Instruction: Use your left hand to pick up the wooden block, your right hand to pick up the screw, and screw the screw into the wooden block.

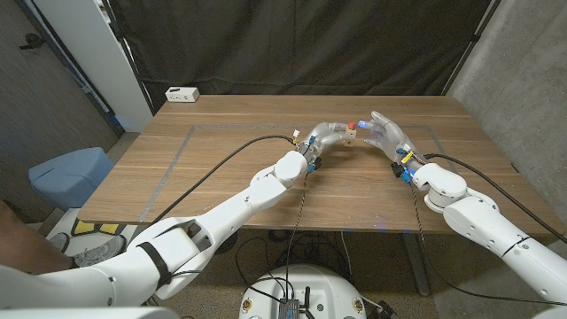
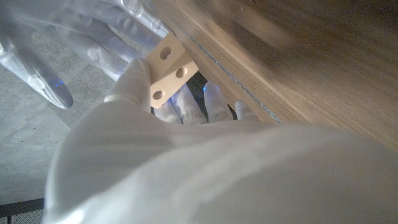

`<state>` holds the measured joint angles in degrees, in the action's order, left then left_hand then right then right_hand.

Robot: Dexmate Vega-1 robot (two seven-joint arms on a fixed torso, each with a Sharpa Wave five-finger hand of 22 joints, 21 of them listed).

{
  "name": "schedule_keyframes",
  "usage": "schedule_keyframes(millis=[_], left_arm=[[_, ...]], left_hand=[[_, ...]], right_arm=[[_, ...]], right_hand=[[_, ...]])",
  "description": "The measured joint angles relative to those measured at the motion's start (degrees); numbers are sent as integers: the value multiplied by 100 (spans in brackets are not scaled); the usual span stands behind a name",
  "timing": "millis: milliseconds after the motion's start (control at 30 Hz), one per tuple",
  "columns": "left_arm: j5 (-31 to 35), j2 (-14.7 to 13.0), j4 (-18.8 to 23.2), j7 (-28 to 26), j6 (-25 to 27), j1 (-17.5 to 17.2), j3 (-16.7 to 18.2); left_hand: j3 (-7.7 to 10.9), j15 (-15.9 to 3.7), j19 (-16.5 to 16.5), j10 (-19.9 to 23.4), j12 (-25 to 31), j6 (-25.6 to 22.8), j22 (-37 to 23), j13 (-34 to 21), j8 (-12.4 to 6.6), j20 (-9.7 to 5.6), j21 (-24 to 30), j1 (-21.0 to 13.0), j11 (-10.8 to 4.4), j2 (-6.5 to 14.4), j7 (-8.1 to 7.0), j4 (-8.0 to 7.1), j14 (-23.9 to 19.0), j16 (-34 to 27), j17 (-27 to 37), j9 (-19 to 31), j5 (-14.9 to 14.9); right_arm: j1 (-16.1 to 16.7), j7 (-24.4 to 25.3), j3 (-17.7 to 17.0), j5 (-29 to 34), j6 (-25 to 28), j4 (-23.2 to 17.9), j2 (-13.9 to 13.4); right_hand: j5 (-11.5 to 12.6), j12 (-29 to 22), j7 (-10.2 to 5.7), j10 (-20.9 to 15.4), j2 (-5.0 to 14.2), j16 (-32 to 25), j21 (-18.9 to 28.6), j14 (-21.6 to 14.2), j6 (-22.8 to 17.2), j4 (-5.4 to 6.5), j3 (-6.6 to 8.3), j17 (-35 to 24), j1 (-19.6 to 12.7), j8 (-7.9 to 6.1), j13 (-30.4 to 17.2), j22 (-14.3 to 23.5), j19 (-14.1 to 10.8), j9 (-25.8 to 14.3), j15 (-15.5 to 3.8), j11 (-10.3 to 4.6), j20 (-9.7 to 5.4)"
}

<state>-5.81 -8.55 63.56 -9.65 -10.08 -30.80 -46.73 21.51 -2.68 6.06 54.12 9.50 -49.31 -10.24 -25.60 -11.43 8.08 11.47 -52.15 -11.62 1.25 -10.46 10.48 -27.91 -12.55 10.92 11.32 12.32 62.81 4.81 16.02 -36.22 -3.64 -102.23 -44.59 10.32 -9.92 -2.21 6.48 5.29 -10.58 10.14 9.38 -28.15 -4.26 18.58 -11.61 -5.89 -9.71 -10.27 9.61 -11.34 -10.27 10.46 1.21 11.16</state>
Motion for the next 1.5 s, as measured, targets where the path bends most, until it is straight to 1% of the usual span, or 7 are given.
schedule_keyframes(millis=[100, 133, 167, 533, 667, 1267, 1500], left_arm=[[1, -1, 3, 0, 1, -1, -1], [2, -2, 3, 1, 1, -1, -2], [2, -2, 3, 2, 1, -1, -2], [5, -5, 4, 28, 1, -1, -8], [6, -9, 7, 29, 1, -1, -8], [6, -22, 48, 17, 23, -24, -5], [3, -8, 28, 17, 34, -21, -5]], left_hand=[[0, 0, 0, 0, 0, 0, 0, 0, 0, 0, 0, -15, 0, 27, 0, 0, 0, 0, 0, -1, 22], [0, 0, 0, -10, -2, 2, 0, 3, 20, 0, 0, 112, -10, 189, 1, 0, 0, 0, 0, -3, 22], [0, 0, 0, -11, -5, 3, 0, 5, 21, 0, 0, 128, -10, 205, 1, 0, 0, 0, 0, -3, 22], [0, 0, 0, -19, -11, 3, 0, 6, 19, 0, 0, 128, -19, 205, 1, 0, 0, 0, 0, 2, 21], [0, 0, 0, -20, -11, 4, 0, 5, 19, 0, 0, 129, -20, 205, 1, 0, 0, 0, 1, 2, 18], [0, 0, 0, -21, -11, 4, 0, 6, 19, 0, 0, 136, -21, 210, 1, 0, 0, 0, 1, 1, 22], [0, 0, 0, -9, -11, 4, 0, 8, 18, 0, 0, 136, -9, 210, 1, 0, 0, 0, 2, 0, 22]], right_arm=[[-39, -90, 26, -19, -2, 32, -16], [-49, -124, 33, -24, -3, 41, -20], [-63, -124, 43, -24, -3, 51, -27], [-149, -283, 113, -32, -8, 105, -71], [-167, -364, 131, -40, -14, 111, -81], [-189, -396, 150, -60, -15, 109, -117], [-171, -368, 142, -76, 3, 98, -124]], right_hand=[[7, 0, -17, 68, -23, 0, 0, 38, 37, 9, 9, 0, 23, 0, 0, 0, 73, 0, -24, -4, 10], [7, 0, -18, 91, -23, 0, 0, 39, 79, 36, 3, 0, 23, 0, 0, 0, 92, 0, -24, -20, -5], [7, 0, -7, 123, -15, 0, 0, 39, 108, 44, -5, 0, 30, 0, 0, 0, 142, 0, -24, 2, 6], [7, 0, -26, 225, -1, 0, 0, 38, 166, 75, -21, -27, 107, 0, 0, 0, 256, 0, -24, -19, 32], [22, 0, -68, 253, -1, 0, 0, 38, 121, 89, -7, -17, 106, -47, 0, 0, 256, 0, -24, -52, 32], [30, -111, -68, 27, 0, -52, 28, 54, -269, 95, 33, 17, 105, -155, 15, 0, 286, 2, -69, -276, 62], [30, -111, -46, -37, 0, -72, 28, 47, -390, 94, 33, 17, 105, -175, 14, 0, 286, 1, -76, -295, 61]])
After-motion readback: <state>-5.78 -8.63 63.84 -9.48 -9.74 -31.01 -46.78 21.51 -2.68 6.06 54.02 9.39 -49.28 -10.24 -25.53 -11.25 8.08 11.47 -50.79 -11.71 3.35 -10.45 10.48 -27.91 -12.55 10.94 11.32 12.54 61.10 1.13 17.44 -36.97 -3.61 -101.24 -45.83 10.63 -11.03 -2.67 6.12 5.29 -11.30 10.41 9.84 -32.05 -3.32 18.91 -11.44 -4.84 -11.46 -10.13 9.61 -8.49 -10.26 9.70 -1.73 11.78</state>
